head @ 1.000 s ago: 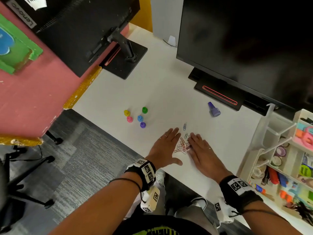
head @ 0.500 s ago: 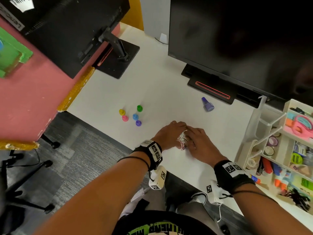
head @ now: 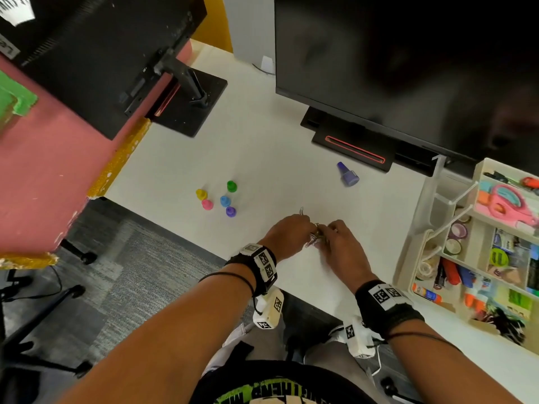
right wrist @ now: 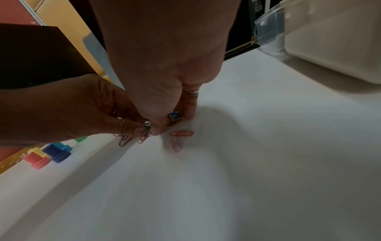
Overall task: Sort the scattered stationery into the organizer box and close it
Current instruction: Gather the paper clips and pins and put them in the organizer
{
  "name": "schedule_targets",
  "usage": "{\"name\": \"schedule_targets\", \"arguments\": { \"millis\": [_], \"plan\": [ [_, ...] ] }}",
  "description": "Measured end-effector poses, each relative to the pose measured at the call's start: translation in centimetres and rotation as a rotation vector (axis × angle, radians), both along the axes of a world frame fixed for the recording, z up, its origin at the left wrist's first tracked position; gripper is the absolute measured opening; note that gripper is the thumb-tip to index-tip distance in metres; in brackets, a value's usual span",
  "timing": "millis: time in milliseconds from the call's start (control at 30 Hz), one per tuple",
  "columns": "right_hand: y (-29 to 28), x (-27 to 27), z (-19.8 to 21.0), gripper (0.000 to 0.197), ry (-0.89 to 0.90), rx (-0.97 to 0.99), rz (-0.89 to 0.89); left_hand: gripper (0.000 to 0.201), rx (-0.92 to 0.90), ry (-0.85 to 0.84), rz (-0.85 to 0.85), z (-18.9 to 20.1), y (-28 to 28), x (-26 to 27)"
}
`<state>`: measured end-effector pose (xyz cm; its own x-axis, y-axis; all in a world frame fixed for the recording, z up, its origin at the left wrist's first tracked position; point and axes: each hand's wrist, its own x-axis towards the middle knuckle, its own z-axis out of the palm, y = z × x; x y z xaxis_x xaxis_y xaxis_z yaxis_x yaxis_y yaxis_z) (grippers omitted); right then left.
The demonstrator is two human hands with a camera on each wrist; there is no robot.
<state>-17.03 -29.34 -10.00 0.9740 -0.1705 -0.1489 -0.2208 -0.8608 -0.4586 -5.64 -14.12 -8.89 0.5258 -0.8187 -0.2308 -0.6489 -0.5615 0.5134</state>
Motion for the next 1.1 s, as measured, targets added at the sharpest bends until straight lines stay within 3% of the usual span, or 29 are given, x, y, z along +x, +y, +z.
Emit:
{"name": "schedule_targets", "arguments": {
  "millis": [133, 267, 567, 867, 1100],
  "plan": [
    [-0.2, 1.1, -0.3, 0.017, 0.002, -0.018, -0.012, 0.016, -0.015, 0.035, 0.034, 0.6, -0.3, 0.3],
    [-0.7, 1.6, -0.3, 0.014, 0.012, -0.003, -0.01, 0.017, -0.032, 0.081, 0.099, 0.9, -0.1, 0.7],
    [-2.0, 1.3, 1.0, 0.013, -0.001, 0.101, -0.133, 0.02, -0.259, 0.21, 0.356, 1.6, -0.4, 1.3],
    [-4.1, -2.0, 7.6, 0.007, -0.285, 0.188, -0.342, 0.02, -0.431, 0.316, 0.418, 6.6, -4.7, -0.4],
    [-9.2, -9.0, 13.2, 0.008, -0.473, 0.247, -0.584, 0.018, -0.549, 0.438, 0.364, 10.1, -11.7, -5.2]
  ]
}}
